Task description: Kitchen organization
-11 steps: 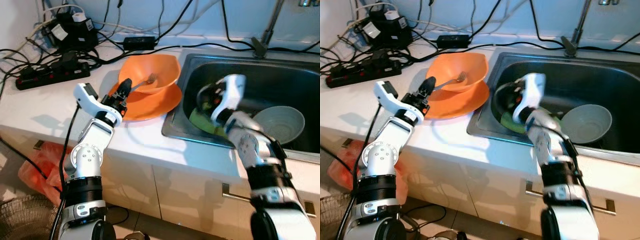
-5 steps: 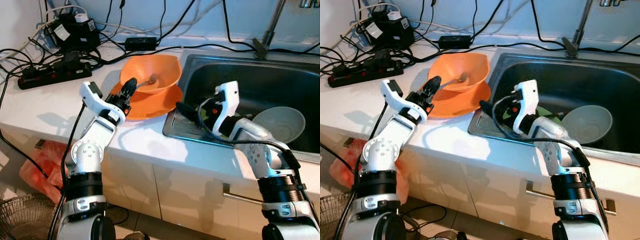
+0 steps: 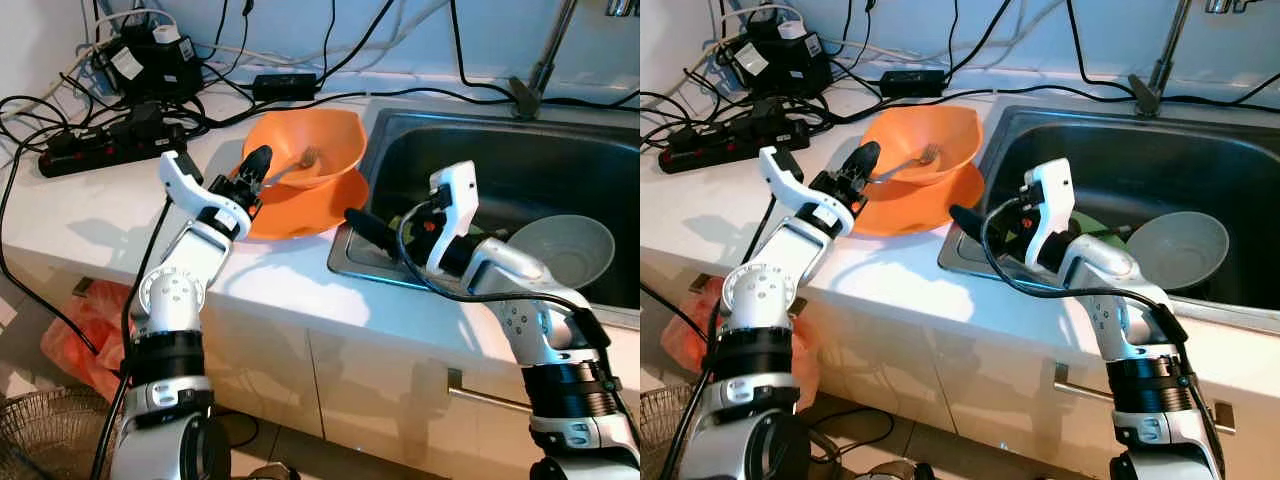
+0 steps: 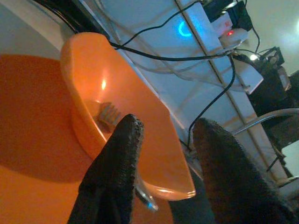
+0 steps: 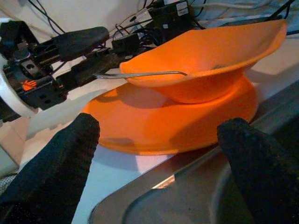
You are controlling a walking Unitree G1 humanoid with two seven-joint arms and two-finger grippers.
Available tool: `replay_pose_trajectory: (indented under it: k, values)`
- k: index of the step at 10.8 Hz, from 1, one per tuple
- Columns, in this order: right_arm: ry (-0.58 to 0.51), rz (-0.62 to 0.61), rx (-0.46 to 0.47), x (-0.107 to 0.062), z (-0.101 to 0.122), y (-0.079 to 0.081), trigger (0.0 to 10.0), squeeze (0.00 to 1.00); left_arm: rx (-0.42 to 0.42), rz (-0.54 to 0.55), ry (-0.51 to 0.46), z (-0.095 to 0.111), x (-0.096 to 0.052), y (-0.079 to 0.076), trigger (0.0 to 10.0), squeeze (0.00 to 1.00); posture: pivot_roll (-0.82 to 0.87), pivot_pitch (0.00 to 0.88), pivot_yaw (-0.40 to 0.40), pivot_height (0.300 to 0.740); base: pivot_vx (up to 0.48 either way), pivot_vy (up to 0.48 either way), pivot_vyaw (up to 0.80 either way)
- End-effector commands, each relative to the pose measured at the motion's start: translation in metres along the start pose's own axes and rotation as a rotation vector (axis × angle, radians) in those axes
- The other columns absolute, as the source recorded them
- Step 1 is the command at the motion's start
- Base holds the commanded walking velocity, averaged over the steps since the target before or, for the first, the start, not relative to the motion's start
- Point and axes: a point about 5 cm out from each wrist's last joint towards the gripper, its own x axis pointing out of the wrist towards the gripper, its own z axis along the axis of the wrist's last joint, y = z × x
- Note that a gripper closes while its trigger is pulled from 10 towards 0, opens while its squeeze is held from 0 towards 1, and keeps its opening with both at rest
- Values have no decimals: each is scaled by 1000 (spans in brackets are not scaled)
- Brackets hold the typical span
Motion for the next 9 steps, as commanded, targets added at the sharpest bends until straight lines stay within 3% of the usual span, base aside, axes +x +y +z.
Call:
replay_pose_trajectory:
  k: [1, 9]
  values:
    - [7, 27, -5, 0, 0, 5, 10000, 0, -34, 9, 4, 1, 1, 1, 0, 0, 103, 52, 108, 740, 0, 0, 0]
    - [24, 17, -24, 3, -5, 7, 10000, 0, -207, 19, -30, 5, 3, 1, 0, 0, 103, 52, 109, 740, 0, 0, 0]
